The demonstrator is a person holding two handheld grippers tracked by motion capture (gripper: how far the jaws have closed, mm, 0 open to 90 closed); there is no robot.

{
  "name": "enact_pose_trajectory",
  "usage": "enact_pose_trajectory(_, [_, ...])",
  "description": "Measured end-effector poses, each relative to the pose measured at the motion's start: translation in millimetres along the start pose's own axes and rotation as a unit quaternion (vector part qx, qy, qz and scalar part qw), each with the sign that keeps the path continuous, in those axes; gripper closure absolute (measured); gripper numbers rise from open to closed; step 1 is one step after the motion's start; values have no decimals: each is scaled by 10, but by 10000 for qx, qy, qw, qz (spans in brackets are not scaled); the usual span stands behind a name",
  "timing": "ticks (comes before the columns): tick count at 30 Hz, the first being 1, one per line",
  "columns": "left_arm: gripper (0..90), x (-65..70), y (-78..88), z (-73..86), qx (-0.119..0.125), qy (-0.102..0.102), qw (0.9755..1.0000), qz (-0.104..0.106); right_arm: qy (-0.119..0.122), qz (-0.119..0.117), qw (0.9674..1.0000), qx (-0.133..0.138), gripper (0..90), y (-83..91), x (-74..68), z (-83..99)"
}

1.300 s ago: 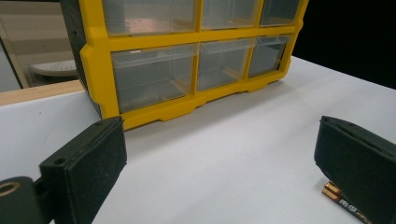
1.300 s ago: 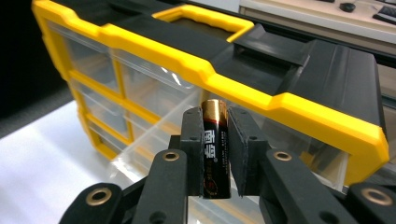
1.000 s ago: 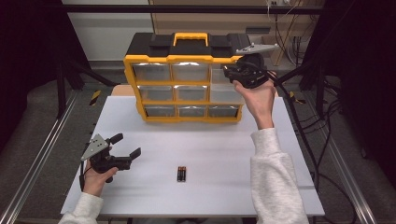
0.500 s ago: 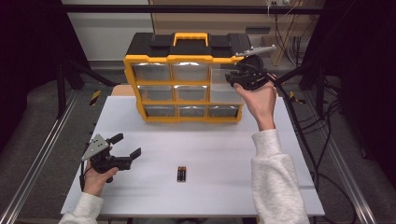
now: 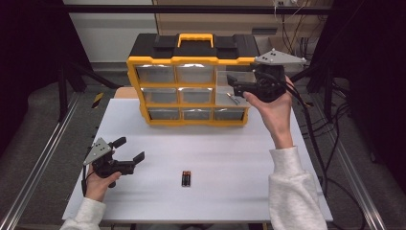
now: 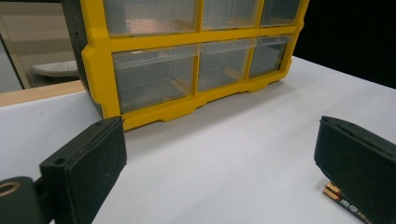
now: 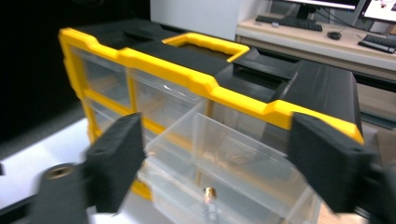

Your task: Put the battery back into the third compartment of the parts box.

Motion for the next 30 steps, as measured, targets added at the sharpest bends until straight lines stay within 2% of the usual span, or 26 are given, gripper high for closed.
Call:
enact_pose_trajectory(1, [19,0,0,0,0,0,10000,0,0,0,10000,0,160,0,0,0])
enact_pose_trajectory(4, [19,0,2,-1,-4,-4,10000,-9,8,-40,10000,90,74,93,-108,76])
enact_pose_trajectory(9, [19,-1,2,-2,-3,-4,10000,-13,80,-162,9997,167,47,165,-235,240])
enact_pose_trajectory(16, [18,3,5,-6,4,-8,10000,-14,-38,-331,9992,230,40,192,-360,553])
enact_pose_trajectory(19, [19,8,7,-12,21,-23,10000,-5,-96,-368,9991,199,39,178,-392,708])
enact_pose_trajectory(20, [18,8,7,-12,21,-23,10000,-5,-96,-368,9991,199,39,178,-392,708])
enact_pose_trajectory(21, [18,10,9,-15,31,-19,10000,5,-158,-402,9989,182,39,161,-412,820])
enact_pose_trajectory(23, [18,9,5,-12,19,-35,10000,4,-197,-423,9988,168,39,145,-422,874])
enact_pose_trajectory(27, [17,16,-1,-7,-8,-82,10000,6,-310,-500,9983,-5,35,53,-456,1099])
enact_pose_trajectory(28, [17,14,-2,-6,-16,-68,10000,-2,-371,-540,9978,-77,35,2,-479,1218])
enact_pose_trajectory(29, [17,13,-1,-5,-20,-67,10000,-7,-371,-540,9978,-77,35,2,-479,1218])
enact_pose_trajectory(30, [17,11,4,-5,-13,-73,10000,-8,-446,-614,9970,-170,36,-45,-502,1321])
Point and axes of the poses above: each handheld gripper's, and its own axes: y roughly backward along the jaws, z roughly out of its underside, x roughly to its right, the point moved 3 cm from there along -y, roughly forward along the jaws, and after that the axes turned 13 degrees about -z, right-handed, at the moved point
